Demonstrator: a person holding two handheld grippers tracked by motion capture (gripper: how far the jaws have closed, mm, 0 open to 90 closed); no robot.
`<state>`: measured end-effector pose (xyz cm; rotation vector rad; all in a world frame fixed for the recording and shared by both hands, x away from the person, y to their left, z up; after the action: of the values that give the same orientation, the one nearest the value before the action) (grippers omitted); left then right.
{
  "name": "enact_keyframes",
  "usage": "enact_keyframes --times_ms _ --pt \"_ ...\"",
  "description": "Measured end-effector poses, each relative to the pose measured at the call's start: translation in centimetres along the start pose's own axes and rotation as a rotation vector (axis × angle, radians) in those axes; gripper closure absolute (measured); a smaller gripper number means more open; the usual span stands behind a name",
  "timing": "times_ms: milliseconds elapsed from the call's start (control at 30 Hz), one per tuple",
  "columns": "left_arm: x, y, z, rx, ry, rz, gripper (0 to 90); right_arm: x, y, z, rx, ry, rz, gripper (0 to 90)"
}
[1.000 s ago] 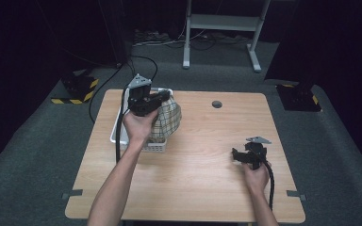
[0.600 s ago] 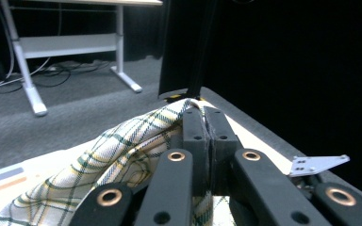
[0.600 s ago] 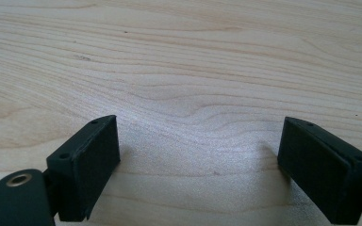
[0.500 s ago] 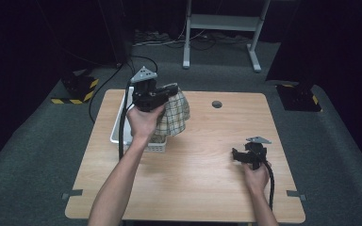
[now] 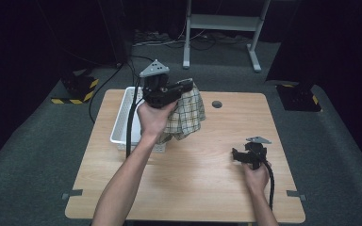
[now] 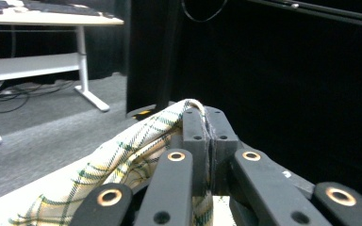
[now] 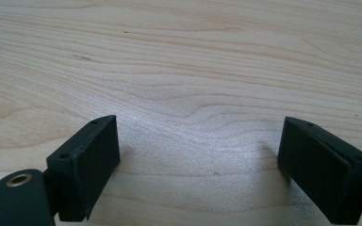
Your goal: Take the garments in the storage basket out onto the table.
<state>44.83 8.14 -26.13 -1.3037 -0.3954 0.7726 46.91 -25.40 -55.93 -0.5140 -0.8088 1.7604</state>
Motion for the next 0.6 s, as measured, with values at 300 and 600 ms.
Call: enact_keyframes --times_ms 300,600 --pt "-2.7 -1.6 -0.9 -0.006 0.078 -0.032 88.7 0.0 0.0 0.0 -0.001 0.000 -0.001 12.7" --pt "-4.6 -2.7 -1.6 -0.013 0.133 -0.050 88.7 0.0 0.0 0.0 -0.001 0.000 -0.002 12.6"
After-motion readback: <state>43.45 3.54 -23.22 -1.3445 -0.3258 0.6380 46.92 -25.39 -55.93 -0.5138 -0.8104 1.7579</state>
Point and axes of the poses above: each handheld gripper's, and its own axes: z roughly backward along the jaws, y roughly out of its underside, x roughly to its left, the point moved 2 cm from there along -z, roughly forward along the jaws, and after that the axes turned 5 degrees about -y, right-handed, at the moved point
